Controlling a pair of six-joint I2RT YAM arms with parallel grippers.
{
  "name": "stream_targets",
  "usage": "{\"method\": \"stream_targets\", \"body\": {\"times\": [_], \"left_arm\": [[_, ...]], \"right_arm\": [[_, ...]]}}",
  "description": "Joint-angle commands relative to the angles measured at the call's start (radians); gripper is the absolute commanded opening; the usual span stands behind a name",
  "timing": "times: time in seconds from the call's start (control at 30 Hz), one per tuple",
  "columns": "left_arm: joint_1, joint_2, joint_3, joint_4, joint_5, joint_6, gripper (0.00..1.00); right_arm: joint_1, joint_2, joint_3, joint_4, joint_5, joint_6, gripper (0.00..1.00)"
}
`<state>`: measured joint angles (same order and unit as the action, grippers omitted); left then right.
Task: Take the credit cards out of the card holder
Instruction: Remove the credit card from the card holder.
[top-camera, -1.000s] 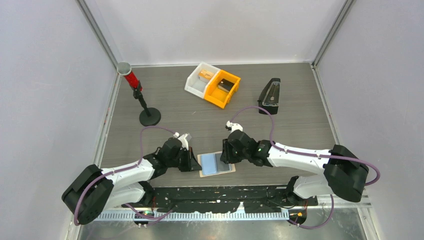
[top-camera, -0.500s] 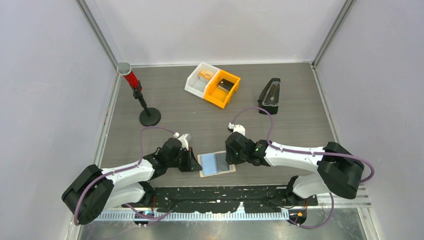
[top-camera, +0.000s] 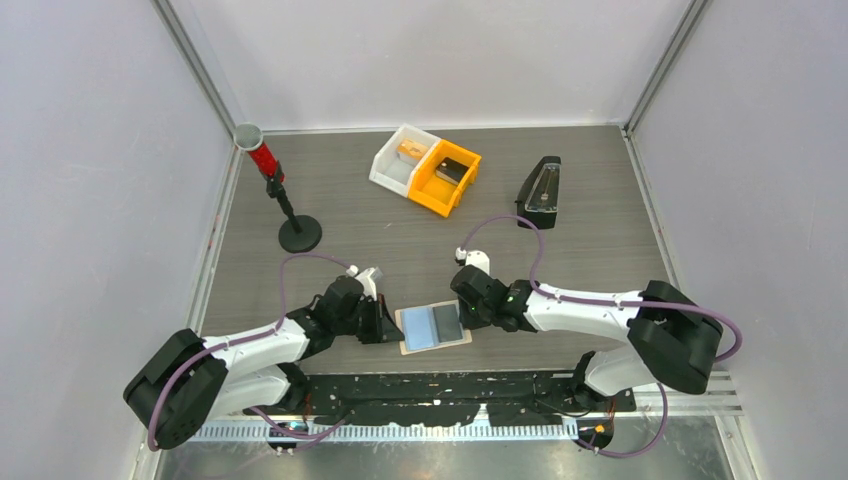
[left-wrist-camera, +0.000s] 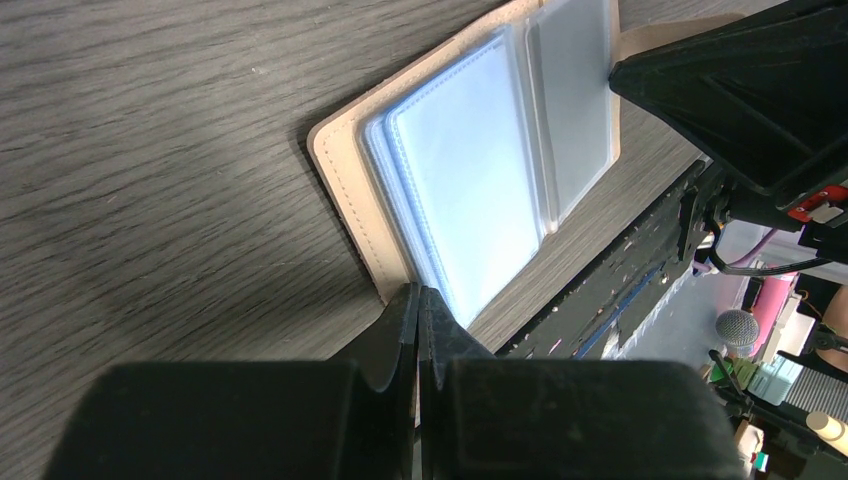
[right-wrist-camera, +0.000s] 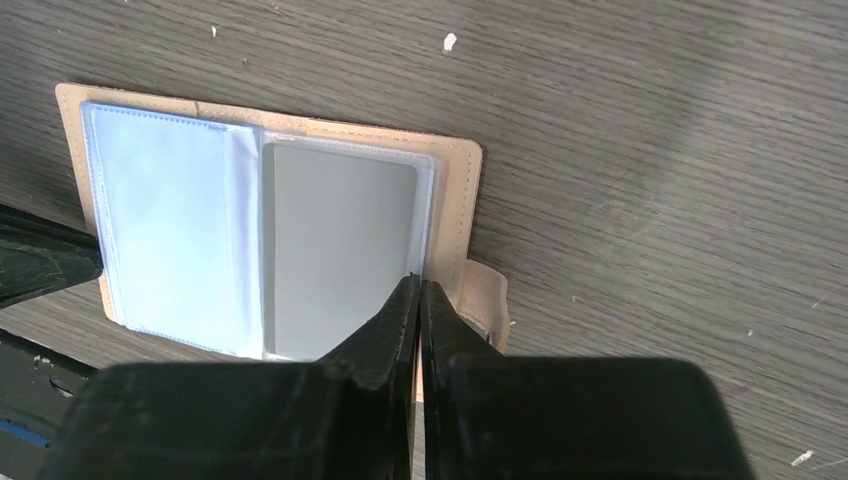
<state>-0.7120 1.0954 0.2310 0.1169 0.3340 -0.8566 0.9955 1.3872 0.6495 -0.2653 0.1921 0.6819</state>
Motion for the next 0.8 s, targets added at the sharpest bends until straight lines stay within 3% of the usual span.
{"method": "stream_targets", "body": {"times": [0.0, 0.43, 0.5, 0.6, 0.77], "left_arm": [[0.001, -0.001, -0.005, 0.045, 0.011, 0.004, 0.0], [0.001, 0.003, -0.01, 0.05, 0.011, 0.004, 0.0], [0.002, 0.0, -0.01, 0.05, 0.011, 0.002, 0.0], [0.002, -0.004, -0.011, 0.048, 0.012, 0.001, 0.0], [0.002, -0.007, -0.013, 0.049, 0.013, -0.001, 0.0]], "right_arm": [[0.011, -0.046, 0.049, -0.012, 0.053, -0.019, 0.07], [0.022, -0.114, 0.039, 0.038, 0.0, -0.029, 0.05], [0.022, -0.104, 0.037, 0.04, 0.001, -0.035, 0.08], [0.022, -0.084, 0.044, 0.023, 0.003, -0.05, 0.22], [0.022, -0.053, 0.057, -0.009, 0.046, -0.058, 0.27]]}}
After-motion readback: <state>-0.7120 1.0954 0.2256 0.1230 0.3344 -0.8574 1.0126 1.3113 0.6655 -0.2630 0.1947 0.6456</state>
